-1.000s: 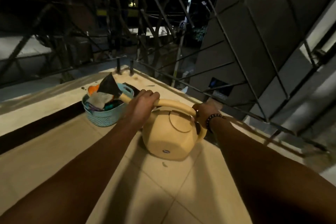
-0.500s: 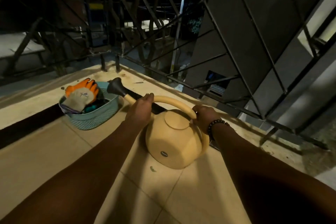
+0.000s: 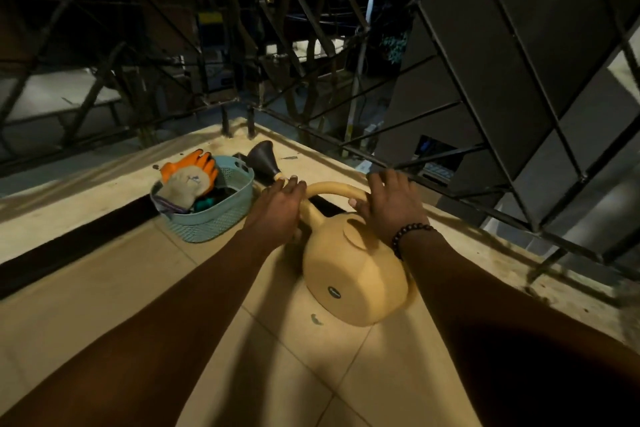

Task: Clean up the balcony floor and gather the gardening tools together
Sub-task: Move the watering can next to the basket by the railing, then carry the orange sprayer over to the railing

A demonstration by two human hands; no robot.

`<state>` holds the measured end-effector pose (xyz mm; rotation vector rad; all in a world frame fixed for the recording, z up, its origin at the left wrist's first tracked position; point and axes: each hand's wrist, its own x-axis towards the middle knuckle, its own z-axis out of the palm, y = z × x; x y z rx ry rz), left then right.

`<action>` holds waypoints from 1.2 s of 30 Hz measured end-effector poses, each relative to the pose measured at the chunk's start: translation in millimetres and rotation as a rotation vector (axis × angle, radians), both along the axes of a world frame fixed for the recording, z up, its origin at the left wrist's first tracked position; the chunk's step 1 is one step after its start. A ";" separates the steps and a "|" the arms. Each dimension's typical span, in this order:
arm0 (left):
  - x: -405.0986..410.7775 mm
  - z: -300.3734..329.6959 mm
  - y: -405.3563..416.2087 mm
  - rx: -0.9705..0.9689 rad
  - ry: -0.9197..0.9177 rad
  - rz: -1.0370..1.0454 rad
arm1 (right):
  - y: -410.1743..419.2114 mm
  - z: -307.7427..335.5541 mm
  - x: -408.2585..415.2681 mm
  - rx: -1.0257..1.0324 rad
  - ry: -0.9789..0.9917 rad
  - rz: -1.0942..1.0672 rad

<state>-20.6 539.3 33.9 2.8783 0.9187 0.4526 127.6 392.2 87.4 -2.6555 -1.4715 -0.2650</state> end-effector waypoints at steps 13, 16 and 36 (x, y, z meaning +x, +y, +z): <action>-186.9 26.0 52.8 0.236 0.224 0.274 | 106.6 13.9 -169.3 -0.039 -0.136 0.488; -227.3 23.0 62.8 0.319 0.209 0.327 | 133.3 5.3 -201.7 0.012 -0.163 0.520; -595.5 41.0 -15.6 0.153 0.499 1.212 | 212.3 -26.3 -566.8 0.081 -0.251 1.352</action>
